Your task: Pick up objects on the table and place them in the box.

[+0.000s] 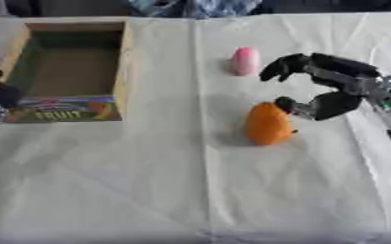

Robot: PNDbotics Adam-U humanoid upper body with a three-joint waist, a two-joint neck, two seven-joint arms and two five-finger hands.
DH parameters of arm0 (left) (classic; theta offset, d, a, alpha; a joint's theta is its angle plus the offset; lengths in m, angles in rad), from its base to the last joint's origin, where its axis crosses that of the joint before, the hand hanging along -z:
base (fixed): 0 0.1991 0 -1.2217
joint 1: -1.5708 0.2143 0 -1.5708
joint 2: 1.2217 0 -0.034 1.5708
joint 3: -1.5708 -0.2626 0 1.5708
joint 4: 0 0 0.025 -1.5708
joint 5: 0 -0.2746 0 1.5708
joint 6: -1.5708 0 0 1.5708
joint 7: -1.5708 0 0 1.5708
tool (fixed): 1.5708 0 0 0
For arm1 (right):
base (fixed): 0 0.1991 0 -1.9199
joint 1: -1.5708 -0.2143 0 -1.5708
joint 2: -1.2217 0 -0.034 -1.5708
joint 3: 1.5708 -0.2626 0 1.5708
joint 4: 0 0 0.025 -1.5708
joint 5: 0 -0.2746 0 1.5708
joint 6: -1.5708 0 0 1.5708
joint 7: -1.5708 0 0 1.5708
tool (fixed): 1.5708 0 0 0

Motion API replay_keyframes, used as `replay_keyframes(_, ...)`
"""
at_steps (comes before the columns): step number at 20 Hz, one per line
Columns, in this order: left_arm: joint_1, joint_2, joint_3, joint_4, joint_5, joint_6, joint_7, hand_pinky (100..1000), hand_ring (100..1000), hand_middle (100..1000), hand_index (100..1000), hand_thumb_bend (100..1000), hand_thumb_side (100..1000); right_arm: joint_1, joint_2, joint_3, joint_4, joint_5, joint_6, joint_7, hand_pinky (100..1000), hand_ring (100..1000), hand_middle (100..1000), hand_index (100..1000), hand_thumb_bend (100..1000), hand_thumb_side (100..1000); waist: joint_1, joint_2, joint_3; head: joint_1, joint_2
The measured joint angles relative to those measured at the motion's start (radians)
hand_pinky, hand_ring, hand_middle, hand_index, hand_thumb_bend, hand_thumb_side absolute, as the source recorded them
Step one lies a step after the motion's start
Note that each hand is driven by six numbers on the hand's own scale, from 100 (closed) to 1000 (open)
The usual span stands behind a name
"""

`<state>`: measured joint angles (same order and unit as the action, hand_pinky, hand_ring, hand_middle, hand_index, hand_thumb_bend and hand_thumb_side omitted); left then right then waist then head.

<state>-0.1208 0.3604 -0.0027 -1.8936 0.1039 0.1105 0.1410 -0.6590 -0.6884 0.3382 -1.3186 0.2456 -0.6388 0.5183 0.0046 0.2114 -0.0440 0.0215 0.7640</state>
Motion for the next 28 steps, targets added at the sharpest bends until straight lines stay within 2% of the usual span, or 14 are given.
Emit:
replay_keyframes(10, 0.001, 0.000, 0.000, 0.000, 0.000, 0.001, -0.001, 586, 511, 513, 706, 743, 381, 0.005, 0.028, 0.011, 0.032, 0.171, -0.053, -0.053, 746, 848, 812, 857, 352, 757, 0.001, 0.000, 0.001, -0.004, 0.000)
replay_keyframes(14, 0.002, 0.000, 0.000, 0.000, 0.000, 0.000, -0.002, 586, 511, 513, 706, 743, 381, 0.008, 0.035, 0.014, 0.041, 0.236, -0.067, -0.067, 744, 843, 806, 853, 358, 723, 0.001, 0.000, 0.001, -0.005, 0.000)
replay_keyframes(15, 0.002, 0.000, 0.000, 0.000, 0.000, 0.000, -0.003, 585, 511, 513, 706, 743, 381, 0.008, 0.038, 0.014, 0.044, 0.251, -0.069, -0.069, 744, 842, 806, 853, 347, 690, 0.001, 0.000, 0.001, -0.005, 0.000)
replay_keyframes(19, 0.002, 0.000, 0.000, 0.000, 0.000, 0.000, -0.003, 585, 511, 513, 706, 742, 381, 0.009, 0.047, 0.014, 0.065, 0.304, -0.075, -0.075, 743, 838, 802, 850, 357, 682, 0.001, 0.000, 0.002, -0.006, 0.000)
replay_keyframes(24, 0.003, 0.000, 0.000, 0.000, 0.000, 0.000, -0.003, 584, 511, 513, 707, 742, 381, 0.009, 0.057, 0.011, 0.090, 0.358, -0.078, -0.084, 740, 830, 793, 841, 291, 587, 0.001, 0.000, 0.003, -0.007, 0.000)
replay_keyframes(28, 0.003, 0.000, 0.000, 0.000, 0.000, 0.000, -0.004, 583, 511, 513, 707, 741, 381, 0.009, 0.062, 0.004, 0.107, 0.387, -0.078, -0.094, 735, 819, 778, 832, 204, 388, 0.001, 0.000, 0.004, -0.007, 0.000)
